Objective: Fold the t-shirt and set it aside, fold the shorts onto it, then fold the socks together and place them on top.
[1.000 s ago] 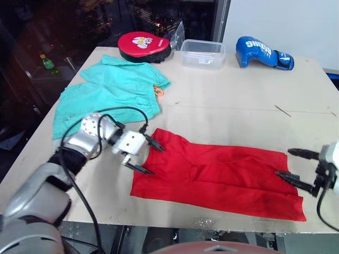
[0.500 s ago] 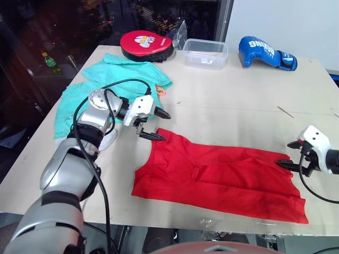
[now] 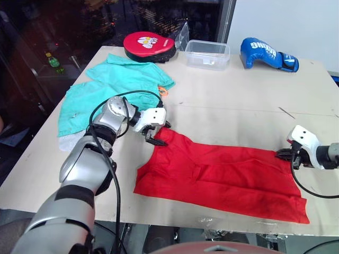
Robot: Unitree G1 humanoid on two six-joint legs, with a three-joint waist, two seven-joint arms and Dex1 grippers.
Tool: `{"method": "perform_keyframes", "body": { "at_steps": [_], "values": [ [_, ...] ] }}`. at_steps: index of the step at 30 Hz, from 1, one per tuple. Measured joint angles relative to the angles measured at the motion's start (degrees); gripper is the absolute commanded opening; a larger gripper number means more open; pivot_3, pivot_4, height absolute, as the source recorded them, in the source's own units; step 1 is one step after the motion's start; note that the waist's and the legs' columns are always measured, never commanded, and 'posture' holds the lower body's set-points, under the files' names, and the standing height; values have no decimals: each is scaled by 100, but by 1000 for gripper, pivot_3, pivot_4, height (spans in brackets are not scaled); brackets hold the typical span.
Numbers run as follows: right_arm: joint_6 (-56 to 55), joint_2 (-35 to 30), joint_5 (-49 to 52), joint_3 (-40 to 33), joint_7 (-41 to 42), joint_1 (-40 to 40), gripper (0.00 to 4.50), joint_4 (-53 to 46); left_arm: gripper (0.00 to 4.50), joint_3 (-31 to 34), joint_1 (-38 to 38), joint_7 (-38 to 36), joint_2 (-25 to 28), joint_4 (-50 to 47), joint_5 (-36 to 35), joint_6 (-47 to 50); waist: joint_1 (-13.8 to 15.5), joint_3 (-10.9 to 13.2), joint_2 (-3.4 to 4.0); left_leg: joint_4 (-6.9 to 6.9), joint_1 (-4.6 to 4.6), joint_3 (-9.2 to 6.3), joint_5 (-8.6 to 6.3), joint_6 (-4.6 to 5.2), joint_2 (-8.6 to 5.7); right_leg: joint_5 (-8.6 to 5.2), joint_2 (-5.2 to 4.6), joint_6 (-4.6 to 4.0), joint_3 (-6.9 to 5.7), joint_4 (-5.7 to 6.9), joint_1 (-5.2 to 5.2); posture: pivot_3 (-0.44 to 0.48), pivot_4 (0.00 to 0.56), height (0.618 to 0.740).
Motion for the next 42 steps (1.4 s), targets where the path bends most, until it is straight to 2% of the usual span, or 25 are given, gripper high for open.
{"method": "perform_keyframes", "body": {
  "at_steps": [1,3,6,7,8,10,12,13,15,18,20,22,26,30,38,41,42],
  "values": [
    [-24,-10,-25,2,21,-10,0,25,2374,17,1,-35,1,0,30,-6,1,0,0,0,0,0,0,0,0,0,0,0,0,1,0,0,150,740],
    [-81,-58,-130,27,31,-51,0,80,1637,83,11,-92,10,-1,107,-78,-2,0,1,0,0,1,0,0,0,0,0,0,0,1,0,0,150,740],
    [-142,-69,-399,165,-14,-432,0,401,364,287,109,-249,61,-32,99,-54,-24,0,2,1,0,3,0,-1,1,0,0,0,1,4,-3,0,150,740],
    [-164,32,-636,369,-102,-1011,0,743,20,412,212,-316,119,-162,78,51,-89,1,5,1,0,10,0,-1,4,1,1,-1,3,5,-9,0,150,740],
    [-168,31,-652,374,-109,-1044,0,754,20,412,214,-319,115,-175,79,53,-100,3,8,0,-3,8,1,0,3,1,1,-1,3,6,-10,0,150,740],
    [-331,362,-1079,781,-221,-2161,0,1511,20,578,483,-412,187,-610,-24,244,-180,4,11,-3,-3,16,15,-25,4,1,3,-1,9,8,-19,0,150,740],
    [-484,521,-1320,969,-277,-2658,0,1946,20,619,626,-415,185,-907,-68,389,-177,4,11,-7,-6,14,15,-25,3,1,4,0,8,10,-20,0,150,740],
    [-714,798,-1612,1247,-332,-3283,0,2601,20,720,880,-383,282,-1354,-123,646,-180,5,10,-12,-6,19,15,-26,2,1,5,0,9,9,-24,0,150,740],
    [-941,1036,-1859,1459,-401,-3783,0,3237,20,793,1103,-305,317,-1820,-156,931,-193,5,10,-26,-8,34,16,-27,0,1,5,0,22,11,-37,0,150,740],
    [-1715,1644,-2473,1927,-710,-4783,0,4796,20,896,1828,-188,488,-3275,-347,1867,-196,6,12,-50,-6,58,17,-30,0,1,5,2,39,8,-49,0,150,740],
    [-2330,2293,-2971,2260,-1349,-5505,0,6069,20,1021,2631,-47,745,-4780,-543,2858,-257,7,14,-72,-4,70,22,-37,4,1,4,2,55,8,-63,0,150,740],
    [-2739,2770,-3338,2451,-1922,-5883,0,6783,20,1052,3136,138,866,-5900,-670,3699,-264,8,14,-83,-7,71,30,-50,5,1,4,3,54,7,-69,0,150,740],
    [-3136,3624,-3916,2710,-2964,-6472,0,7530,20,1103,4131,746,1016,-7607,-800,4883,-335,10,19,-90,3,75,38,-64,10,1,7,3,62,23,-73,0,150,740],
    [-3315,4366,-4235,2748,-3802,-6871,0,7695,20,1050,4663,1357,866,-8551,-973,5796,-333,11,20,-87,13,66,49,-83,12,1,11,0,64,46,-73,0,150,740],
    [-3777,5443,-4549,2692,-4966,-7307,0,7740,20,981,4908,2109,696,-9078,-1144,6423,-281,7,15,-86,13,60,52,-87,9,1,5,-1,60,49,-72,0,150,740],
    [-3961,5717,-4691,2696,-5088,-7318,978,7772,0,840,4853,2305,564,-9160,-1204,6583,-279,5,12,-86,12,59,52,-87,7,1,4,-1,59,47,-71,0,150,740],
    [-4012,5780,-4730,2700,-5098,-7318,1391,7778,404,781,4844,2320,552,-9200,-1242,6631,-284,4,11,-86,11,59,52,-87,7,1,4,-1,59,47,-71,0,150,740]
  ]
}}
